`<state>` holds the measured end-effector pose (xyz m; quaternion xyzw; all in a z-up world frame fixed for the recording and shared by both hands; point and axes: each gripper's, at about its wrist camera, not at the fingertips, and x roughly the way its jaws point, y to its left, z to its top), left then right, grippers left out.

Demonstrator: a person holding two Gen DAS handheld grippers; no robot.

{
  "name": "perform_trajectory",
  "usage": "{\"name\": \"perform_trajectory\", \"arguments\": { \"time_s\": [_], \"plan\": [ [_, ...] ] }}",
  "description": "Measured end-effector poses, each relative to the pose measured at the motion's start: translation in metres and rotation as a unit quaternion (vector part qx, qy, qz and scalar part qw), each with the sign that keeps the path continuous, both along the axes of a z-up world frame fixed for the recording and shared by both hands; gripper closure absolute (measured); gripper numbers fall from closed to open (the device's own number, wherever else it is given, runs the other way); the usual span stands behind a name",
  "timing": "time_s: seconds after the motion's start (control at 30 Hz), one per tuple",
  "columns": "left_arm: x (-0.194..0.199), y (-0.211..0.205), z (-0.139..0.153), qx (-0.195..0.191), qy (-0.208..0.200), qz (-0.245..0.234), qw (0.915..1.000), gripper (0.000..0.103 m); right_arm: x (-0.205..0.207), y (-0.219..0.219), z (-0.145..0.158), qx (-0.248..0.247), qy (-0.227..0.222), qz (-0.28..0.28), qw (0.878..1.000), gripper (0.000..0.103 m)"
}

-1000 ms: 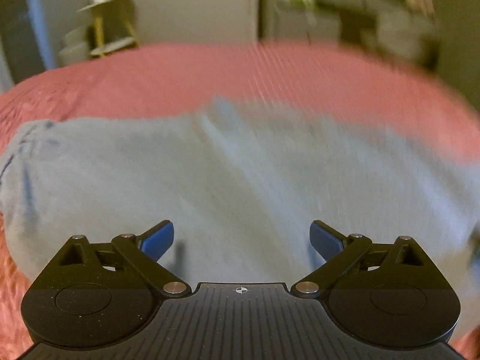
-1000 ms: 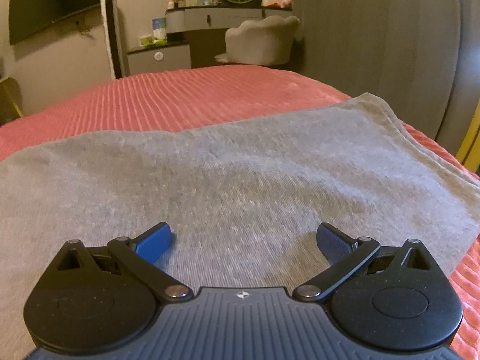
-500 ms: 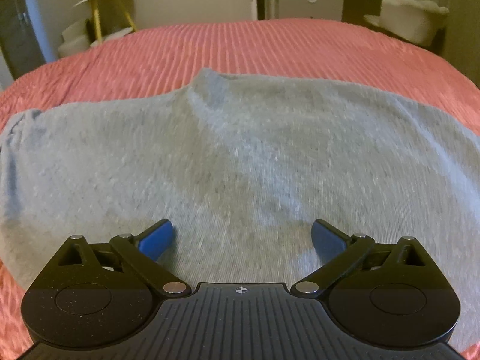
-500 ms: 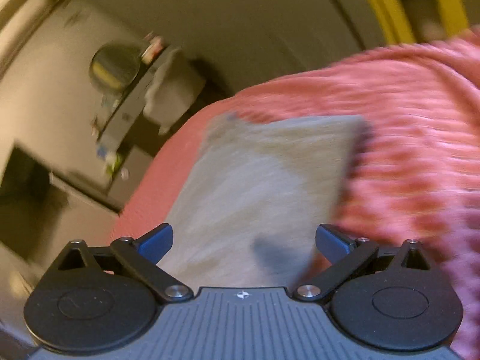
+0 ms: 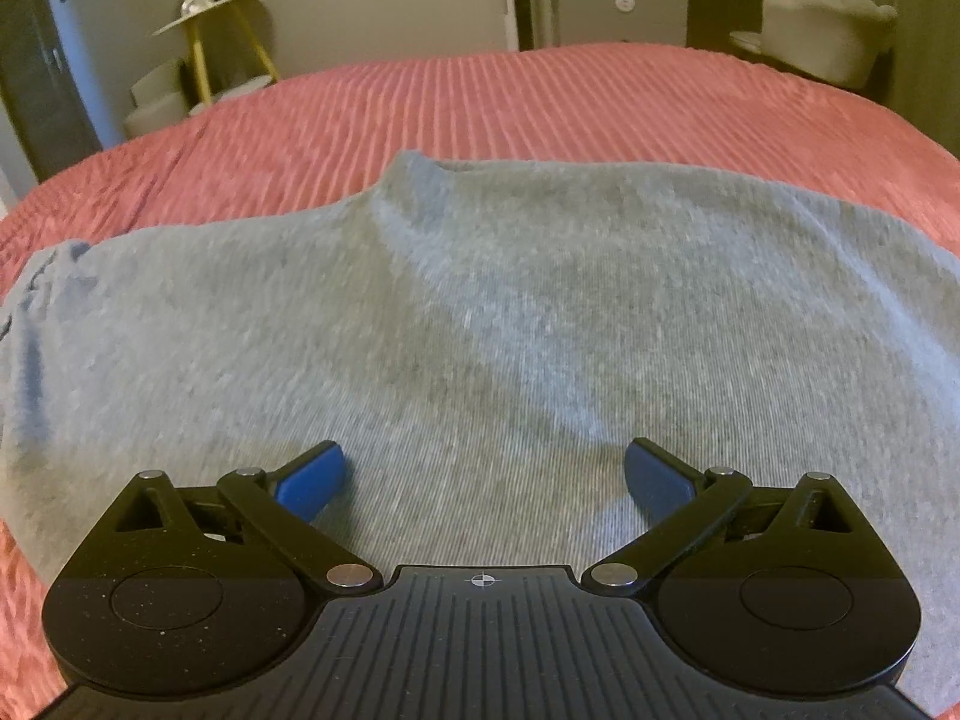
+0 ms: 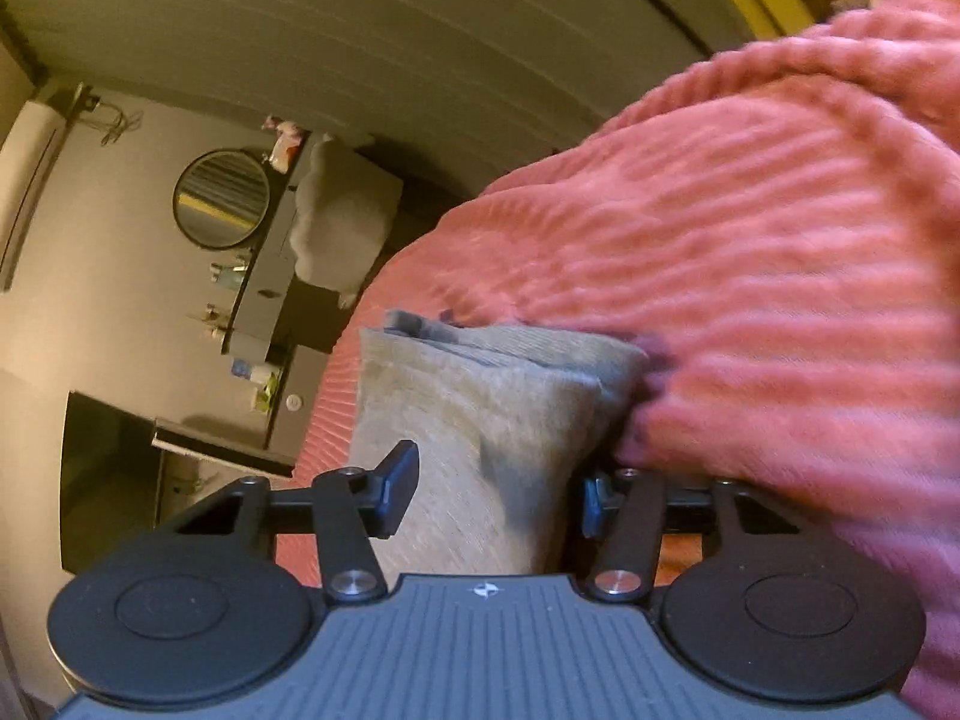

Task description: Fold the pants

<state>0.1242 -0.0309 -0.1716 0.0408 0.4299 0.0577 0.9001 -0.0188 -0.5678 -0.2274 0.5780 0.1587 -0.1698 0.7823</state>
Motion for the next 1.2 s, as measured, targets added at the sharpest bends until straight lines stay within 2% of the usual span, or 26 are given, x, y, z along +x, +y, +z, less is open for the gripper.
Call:
{"name": "perform_trajectory", "arguments": {
  "time_s": [0.03, 0.1, 0.17, 0.2, 0.3, 0.4, 0.47, 0.67, 0.93, 1.1, 1.2],
  "plan": [
    [0.000, -0.001, 0.000, 0.002, -0.001, -0.001, 1.0000, 0.000, 0.003, -0.001, 0.002, -0.007, 0.003, 0.008, 1.000, 0.060],
    [0.000, -0.001, 0.000, 0.005, -0.002, -0.001, 1.0000, 0.000, 0.010, -0.003, 0.010, -0.026, 0.011, 0.019, 0.999, 0.078],
    [0.000, -0.001, -0.001, 0.005, -0.003, 0.000, 1.0000, 0.000, 0.013, -0.002, 0.013, -0.042, -0.002, 0.031, 0.999, 0.085],
    [0.000, -0.001, -0.001, 0.004, -0.002, 0.000, 1.0000, 0.000, 0.015, -0.003, 0.012, -0.045, -0.002, 0.036, 0.998, 0.085],
    [0.001, 0.000, -0.001, 0.002, -0.001, 0.002, 1.0000, 0.000, 0.024, -0.003, 0.005, -0.051, 0.035, 0.043, 0.997, 0.084],
    [0.001, 0.001, -0.001, -0.002, 0.000, 0.004, 1.0000, 0.000, 0.024, -0.003, 0.002, -0.050, 0.033, 0.039, 0.997, 0.084],
    [0.001, 0.001, -0.001, -0.003, 0.000, 0.005, 1.0000, 0.000, 0.024, 0.001, 0.005, -0.062, 0.037, 0.040, 0.997, 0.083],
    [0.001, 0.003, -0.001, -0.008, 0.002, 0.006, 1.0000, 0.000, 0.021, 0.017, 0.022, -0.123, 0.058, 0.041, 0.990, 0.092],
    [0.000, 0.007, 0.001, -0.021, 0.003, 0.009, 0.9997, 0.000, 0.019, 0.027, 0.037, -0.137, 0.057, 0.023, 0.989, 0.093],
    [-0.002, 0.015, 0.005, -0.047, 0.017, 0.008, 0.9987, 0.000, 0.027, 0.031, 0.039, -0.147, 0.117, 0.015, 0.982, 0.093],
    [-0.011, 0.023, 0.012, -0.068, 0.020, 0.005, 0.9974, 0.000, 0.035, 0.046, 0.065, -0.177, 0.122, 0.016, 0.976, 0.094]
  ]
}}
